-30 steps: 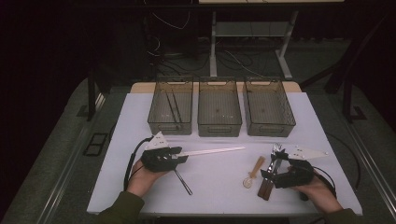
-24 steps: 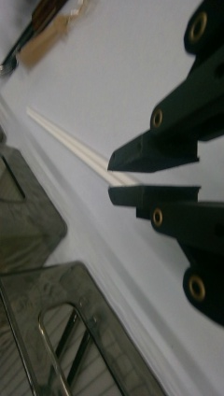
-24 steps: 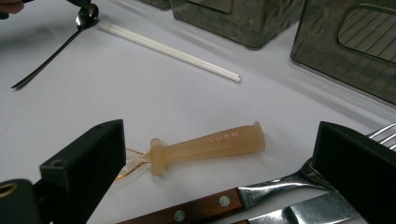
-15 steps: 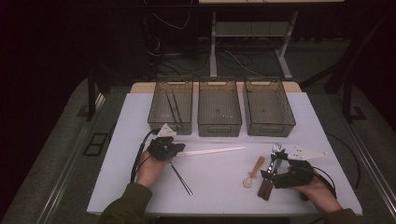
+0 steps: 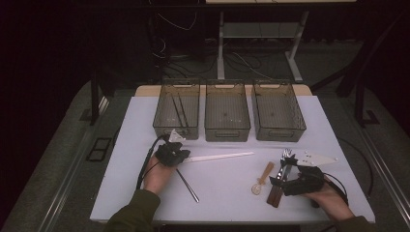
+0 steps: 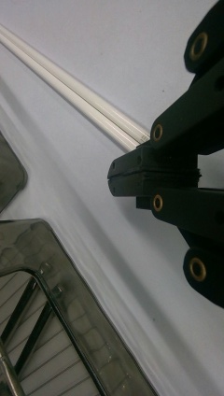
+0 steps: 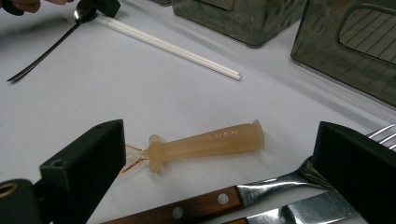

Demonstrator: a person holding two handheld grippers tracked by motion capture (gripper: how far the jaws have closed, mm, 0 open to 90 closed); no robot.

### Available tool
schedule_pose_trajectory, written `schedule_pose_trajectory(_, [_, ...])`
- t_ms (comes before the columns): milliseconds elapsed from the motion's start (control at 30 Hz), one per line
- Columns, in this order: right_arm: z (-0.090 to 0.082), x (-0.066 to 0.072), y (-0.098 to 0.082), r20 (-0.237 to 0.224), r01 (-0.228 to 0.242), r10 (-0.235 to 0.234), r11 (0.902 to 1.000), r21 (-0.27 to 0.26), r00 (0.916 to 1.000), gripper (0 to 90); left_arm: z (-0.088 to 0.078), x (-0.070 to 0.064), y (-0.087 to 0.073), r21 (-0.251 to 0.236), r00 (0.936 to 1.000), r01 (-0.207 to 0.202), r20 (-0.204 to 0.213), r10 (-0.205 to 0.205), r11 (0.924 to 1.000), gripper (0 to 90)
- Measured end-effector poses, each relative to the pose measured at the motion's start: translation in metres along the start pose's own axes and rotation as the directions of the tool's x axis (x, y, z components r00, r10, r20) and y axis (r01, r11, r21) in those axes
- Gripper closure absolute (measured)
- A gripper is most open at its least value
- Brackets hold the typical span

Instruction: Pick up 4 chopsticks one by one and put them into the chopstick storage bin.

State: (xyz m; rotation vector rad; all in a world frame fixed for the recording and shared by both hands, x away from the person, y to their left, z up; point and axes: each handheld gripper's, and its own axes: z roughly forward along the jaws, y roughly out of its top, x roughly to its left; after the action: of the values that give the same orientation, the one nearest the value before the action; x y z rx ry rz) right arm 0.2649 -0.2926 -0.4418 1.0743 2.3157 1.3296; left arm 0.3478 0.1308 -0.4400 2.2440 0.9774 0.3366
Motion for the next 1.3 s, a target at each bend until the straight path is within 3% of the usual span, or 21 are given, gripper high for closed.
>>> schedule_pose_trajectory(233, [0.000,0.000,-0.001,0.006,0.000,0.000,1.0000,0.008,1.0000,3.1,0.000,0.001,-0.001,0.029,0.9999,-0.011,0.009,0.011,0.9995,89.3])
schedule_pose_trajectory(800, [-0.002,-0.001,-0.001,0.017,-0.003,0.003,1.0000,0.002,0.9999,3.1,-0.004,-0.003,-0.007,0.031,0.9974,0.006,0.071,-0.009,0.9995,89.2])
schedule_pose_trajectory(1300, [-0.003,-0.001,-0.001,0.018,-0.006,0.006,1.0000,0.002,0.9998,3.1,-0.010,-0.009,-0.015,0.039,0.9880,0.026,0.151,-0.032,0.9989,89.2])
